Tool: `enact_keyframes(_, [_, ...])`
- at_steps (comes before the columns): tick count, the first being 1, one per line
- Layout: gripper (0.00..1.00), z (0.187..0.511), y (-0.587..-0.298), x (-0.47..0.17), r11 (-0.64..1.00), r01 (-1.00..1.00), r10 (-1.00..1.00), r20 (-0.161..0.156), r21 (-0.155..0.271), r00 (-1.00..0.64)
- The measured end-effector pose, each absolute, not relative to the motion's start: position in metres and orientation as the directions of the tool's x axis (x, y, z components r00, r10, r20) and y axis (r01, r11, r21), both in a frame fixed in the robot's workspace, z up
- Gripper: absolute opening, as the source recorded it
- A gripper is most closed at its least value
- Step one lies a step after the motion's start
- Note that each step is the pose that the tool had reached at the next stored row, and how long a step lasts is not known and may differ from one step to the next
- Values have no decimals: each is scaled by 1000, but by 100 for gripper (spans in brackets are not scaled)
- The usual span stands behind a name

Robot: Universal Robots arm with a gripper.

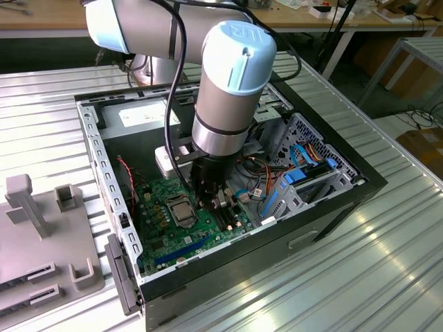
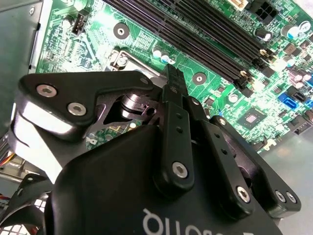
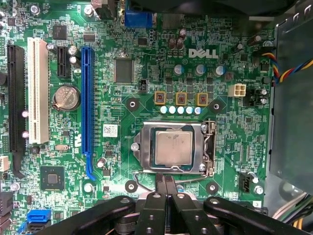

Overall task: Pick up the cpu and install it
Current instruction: 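Install the first cpu locking lever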

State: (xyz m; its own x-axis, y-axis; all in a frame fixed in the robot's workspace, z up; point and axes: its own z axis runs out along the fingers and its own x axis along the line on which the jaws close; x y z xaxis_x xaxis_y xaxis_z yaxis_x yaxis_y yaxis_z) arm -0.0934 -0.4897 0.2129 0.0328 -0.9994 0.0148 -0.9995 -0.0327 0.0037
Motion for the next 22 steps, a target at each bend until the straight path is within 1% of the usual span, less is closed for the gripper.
enact_keyframes(22, [11,211,-500,-93,-33,-999,-999,22,4,33])
